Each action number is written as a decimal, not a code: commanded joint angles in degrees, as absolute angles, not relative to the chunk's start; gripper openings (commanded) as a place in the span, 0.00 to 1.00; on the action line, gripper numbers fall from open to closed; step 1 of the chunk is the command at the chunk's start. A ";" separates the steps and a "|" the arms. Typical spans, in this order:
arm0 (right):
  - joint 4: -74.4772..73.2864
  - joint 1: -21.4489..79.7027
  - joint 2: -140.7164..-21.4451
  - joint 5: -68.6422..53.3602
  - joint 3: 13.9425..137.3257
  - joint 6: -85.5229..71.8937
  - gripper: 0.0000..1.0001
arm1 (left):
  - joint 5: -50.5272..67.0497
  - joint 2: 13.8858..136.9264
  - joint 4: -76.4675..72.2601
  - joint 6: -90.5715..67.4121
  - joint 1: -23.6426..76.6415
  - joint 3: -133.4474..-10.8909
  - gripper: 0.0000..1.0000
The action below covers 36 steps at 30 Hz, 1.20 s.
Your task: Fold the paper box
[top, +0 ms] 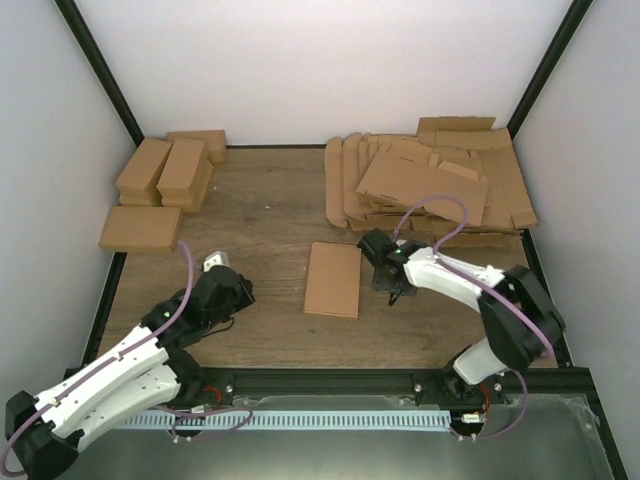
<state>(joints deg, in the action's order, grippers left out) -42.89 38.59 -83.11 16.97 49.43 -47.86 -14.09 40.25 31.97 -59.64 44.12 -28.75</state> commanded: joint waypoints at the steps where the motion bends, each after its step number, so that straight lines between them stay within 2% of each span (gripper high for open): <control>1: -42.59 38.90 -90.69 19.92 52.47 -51.50 0.01 | -17.73 39.50 38.23 -57.80 43.86 -32.14 0.04; 3: -31.51 40.52 -93.01 5.90 53.71 -43.14 0.01 | -17.88 39.36 38.53 -57.75 43.85 -32.74 0.04; 5: -16.80 42.94 -93.90 -14.85 54.47 -36.93 0.01 | -18.36 39.24 38.73 -57.66 43.81 -33.27 0.04; 6: -8.15 45.02 -93.42 -23.48 54.68 -34.84 0.04 | -18.57 39.20 38.65 -57.63 43.82 -33.30 0.04; 7: -2.78 46.90 -91.89 -25.27 55.10 -35.11 0.07 | -18.77 39.39 38.44 -57.58 43.73 -33.31 0.04; 10: 3.38 48.16 -83.55 -20.31 53.19 -34.48 0.07 | -18.17 40.05 36.95 -57.44 43.65 -33.26 0.04; 16: -10.33 40.26 -76.12 -10.99 49.24 -35.65 0.01 | -16.33 42.57 33.71 -54.85 43.51 -33.23 0.04; 20: -17.20 37.12 -67.36 2.17 44.10 -36.58 0.01 | -12.19 45.67 27.12 -50.32 43.54 -31.64 0.04; 24: -26.79 36.76 -64.63 16.97 43.86 -38.10 0.01 | -6.35 54.03 20.12 -46.29 43.48 -30.95 0.04; 26: -25.71 36.74 -62.41 18.40 42.17 -35.66 0.06 | -3.51 56.37 15.61 -42.69 43.55 -29.83 0.04; 27: -23.02 36.76 -60.89 18.04 40.46 -32.82 0.18 | -4.31 56.59 13.40 -41.38 43.54 -29.04 0.04; 28: -19.56 36.72 -59.13 18.03 38.52 -30.32 0.47 | -5.74 56.11 11.70 -39.58 43.59 -28.22 0.09; 29: -16.86 36.74 -56.97 19.33 35.56 -28.87 0.77 | -7.97 55.10 10.38 -37.17 43.53 -27.37 0.26; 30: -14.02 36.76 -55.44 21.70 33.56 -27.66 0.90 | -10.98 53.92 9.74 -35.55 43.53 -26.92 0.47; 31: -11.56 36.74 -53.86 24.14 32.22 -26.74 0.97 | -14.66 52.77 9.60 -34.22 43.51 -26.82 0.76; 32: -9.60 36.73 -52.29 26.29 30.92 -25.77 0.99 | -17.54 51.40 9.59 -32.72 43.44 -26.80 0.96; 33: -6.48 36.69 -50.44 27.86 29.49 -24.03 1.00 | -19.54 49.97 8.83 -30.16 43.39 -26.65 1.00; 36: 7.61 36.03 -44.08 28.74 22.59 -15.94 1.00 | -25.46 45.47 5.34 -23.68 42.44 -25.70 1.00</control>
<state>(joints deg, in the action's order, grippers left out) -11.90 36.86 -50.98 21.78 28.25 -26.94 -15.14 50.50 13.13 -34.87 43.62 -26.50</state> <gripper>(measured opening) 0.993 0.972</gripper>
